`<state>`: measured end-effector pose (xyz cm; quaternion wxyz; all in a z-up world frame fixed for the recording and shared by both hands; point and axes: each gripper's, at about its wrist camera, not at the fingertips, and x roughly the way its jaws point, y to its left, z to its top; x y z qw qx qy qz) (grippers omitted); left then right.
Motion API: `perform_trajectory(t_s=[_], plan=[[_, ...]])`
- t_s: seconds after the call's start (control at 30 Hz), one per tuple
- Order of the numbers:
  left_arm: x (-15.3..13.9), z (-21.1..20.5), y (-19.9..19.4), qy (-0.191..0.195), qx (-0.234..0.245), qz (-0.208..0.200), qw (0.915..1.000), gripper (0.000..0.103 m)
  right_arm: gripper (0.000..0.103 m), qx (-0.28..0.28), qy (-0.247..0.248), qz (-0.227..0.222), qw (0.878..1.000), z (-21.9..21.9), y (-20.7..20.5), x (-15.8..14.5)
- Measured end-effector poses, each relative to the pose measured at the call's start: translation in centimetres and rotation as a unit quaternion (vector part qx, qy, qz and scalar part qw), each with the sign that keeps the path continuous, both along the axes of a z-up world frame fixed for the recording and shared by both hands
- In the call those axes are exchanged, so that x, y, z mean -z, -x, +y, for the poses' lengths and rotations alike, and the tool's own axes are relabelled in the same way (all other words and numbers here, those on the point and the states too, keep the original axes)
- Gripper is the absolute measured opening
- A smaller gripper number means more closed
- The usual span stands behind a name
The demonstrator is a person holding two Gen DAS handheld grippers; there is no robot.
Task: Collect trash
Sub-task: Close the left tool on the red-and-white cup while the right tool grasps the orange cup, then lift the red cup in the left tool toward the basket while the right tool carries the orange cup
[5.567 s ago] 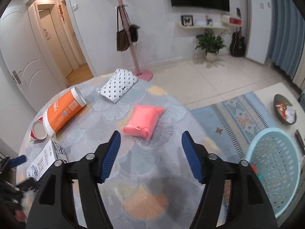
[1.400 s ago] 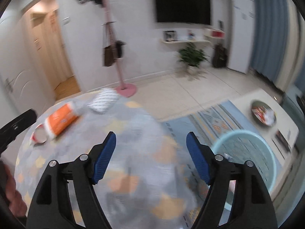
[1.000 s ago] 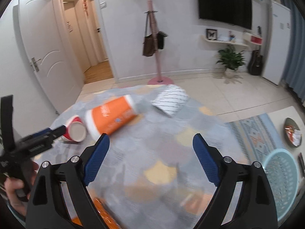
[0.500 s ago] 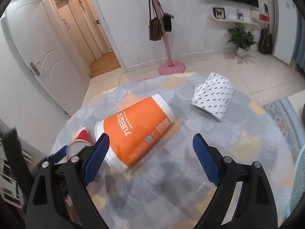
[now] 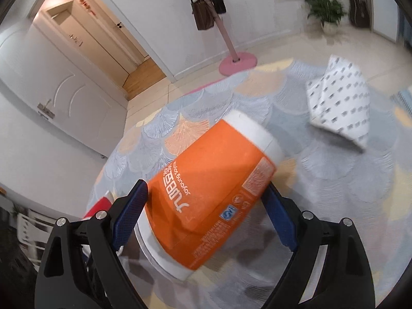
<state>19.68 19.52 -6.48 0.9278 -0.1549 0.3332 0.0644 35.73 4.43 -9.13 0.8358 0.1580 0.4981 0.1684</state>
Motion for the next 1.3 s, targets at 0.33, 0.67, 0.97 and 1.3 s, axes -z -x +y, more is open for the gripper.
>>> perform_trajectory(t_s=[0.33,0.67,0.97,1.3], plan=[[0.0,-0.6,0.2,-0.002,-0.001,-0.006,1.0000,0.052,0.052,-0.033,0.030,-0.031,0.999,1.9,0.8,-1.4],[-1.0,-2.0,1.0,0.007,0.049,-0.025,0.9984,0.039,0.035,-0.044,0.072,-0.109,0.990,-1.5,5.3,-5.8],[-1.3,-5.4,5.2,-0.048,0.152,-0.028,0.9867,0.035,0.035,-0.017,0.074,-0.144,0.987,-7.2,9.1,-7.2],[0.1,-4.9,11.4,-0.084,0.180,-0.005,0.9800,0.035,0.035,0.002,0.057,-0.150,0.987,-10.9,11.8,-7.2]])
